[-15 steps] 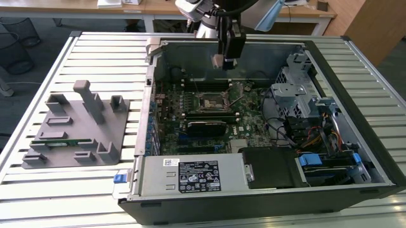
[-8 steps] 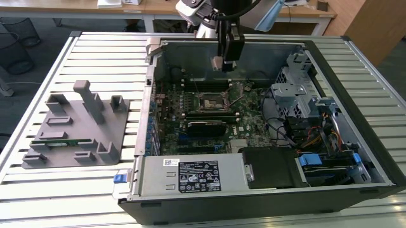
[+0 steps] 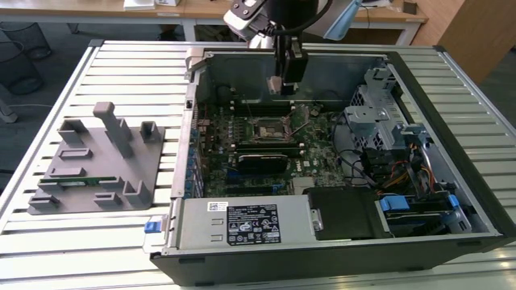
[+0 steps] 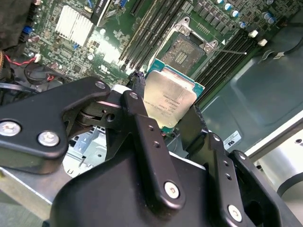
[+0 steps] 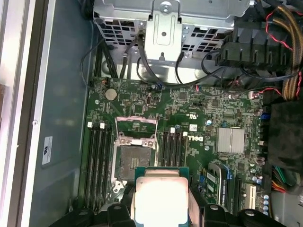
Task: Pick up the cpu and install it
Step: 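Place the cpu into insertion slot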
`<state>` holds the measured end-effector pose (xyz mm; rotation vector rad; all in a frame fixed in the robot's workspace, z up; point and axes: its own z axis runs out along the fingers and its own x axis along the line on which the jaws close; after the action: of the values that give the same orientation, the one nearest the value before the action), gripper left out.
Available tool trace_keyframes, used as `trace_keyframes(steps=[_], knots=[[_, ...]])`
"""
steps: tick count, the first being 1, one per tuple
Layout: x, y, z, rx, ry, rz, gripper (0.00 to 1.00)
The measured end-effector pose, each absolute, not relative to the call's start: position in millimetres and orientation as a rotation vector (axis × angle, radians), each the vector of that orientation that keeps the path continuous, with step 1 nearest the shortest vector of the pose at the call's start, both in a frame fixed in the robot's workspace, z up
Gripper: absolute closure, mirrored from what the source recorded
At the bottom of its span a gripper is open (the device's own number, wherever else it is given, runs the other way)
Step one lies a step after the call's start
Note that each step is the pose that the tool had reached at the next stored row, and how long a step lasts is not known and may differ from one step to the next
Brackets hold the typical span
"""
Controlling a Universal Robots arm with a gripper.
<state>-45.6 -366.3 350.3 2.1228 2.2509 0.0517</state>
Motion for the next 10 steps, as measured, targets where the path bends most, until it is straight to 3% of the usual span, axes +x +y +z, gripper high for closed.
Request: trace_keyframes(steps=[10], knots=[[-45.8,-359.5,332.1,2.120,2.253,0.052,0.47]])
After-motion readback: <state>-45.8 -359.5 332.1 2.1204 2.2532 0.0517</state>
